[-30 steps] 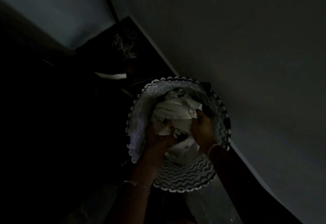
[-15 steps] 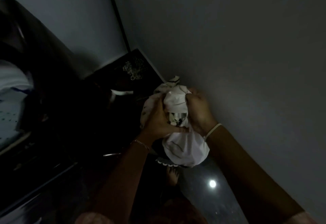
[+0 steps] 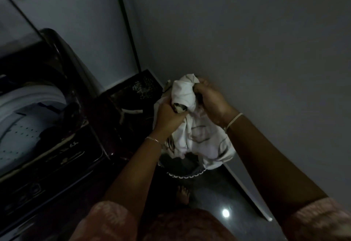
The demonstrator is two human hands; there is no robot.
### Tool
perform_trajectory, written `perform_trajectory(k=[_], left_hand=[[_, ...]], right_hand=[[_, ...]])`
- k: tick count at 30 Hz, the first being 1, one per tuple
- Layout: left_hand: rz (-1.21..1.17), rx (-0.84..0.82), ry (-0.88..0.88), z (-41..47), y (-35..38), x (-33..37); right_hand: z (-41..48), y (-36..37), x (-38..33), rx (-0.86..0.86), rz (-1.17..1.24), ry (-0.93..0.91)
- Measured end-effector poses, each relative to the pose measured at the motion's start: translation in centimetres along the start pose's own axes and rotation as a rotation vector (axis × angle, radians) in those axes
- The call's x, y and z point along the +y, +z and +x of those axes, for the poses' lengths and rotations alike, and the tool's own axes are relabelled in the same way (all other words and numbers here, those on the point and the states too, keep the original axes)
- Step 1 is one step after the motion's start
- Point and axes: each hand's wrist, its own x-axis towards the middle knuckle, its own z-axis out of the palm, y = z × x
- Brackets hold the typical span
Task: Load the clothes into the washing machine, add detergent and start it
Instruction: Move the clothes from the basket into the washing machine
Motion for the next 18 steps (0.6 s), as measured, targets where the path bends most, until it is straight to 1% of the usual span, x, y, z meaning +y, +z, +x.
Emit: perform_trajectory(k=[3,5,8,10,11,12,14,16,18], left_hand=[[-0.082,-0.004,-0.002,0.5,-0.9,0.4],[-0.090,0.008,0.038,0.5,-1.6,1.1],[-0.147,0.020,0.060,0.4,-2.3,2.6],[-0.155,0.011,0.061,0.1,-2.5,3.8],[-0.171,0.007,0.057,-0.2,-2.5,4.3],[-0.207,0.001,0.055,-0.5,-2.6,4.8],[-0.280,0.019,0.065,-1.0,-2.7,6.0],[-0.383,0.010,0.055,-1.2,-2.9,6.7],[-0.492,-0.035,0.016,-1.6,-3.1,7.3]], right_hand=[[-1.1,-1.4,-0.9,-0.060,-0.161,-0.038],[-2.1,-2.5,-1.0,-0.036,-0.263,-0.042],[-3.3,-4.0,0.2,0.088,-0.392,-0.059],[-4.0,-4.7,1.3,0.194,-0.538,-0.021],[-4.2,-5.1,1.8,0.251,-0.560,0.009],[-4.1,-5.7,2.5,0.307,-0.520,0.047],[-3.7,-7.7,5.0,0.352,-0.327,0.158],[-3.6,-8.9,6.9,0.351,-0.120,0.243],[-5.6,-7.0,5.8,0.321,0.103,0.296]])
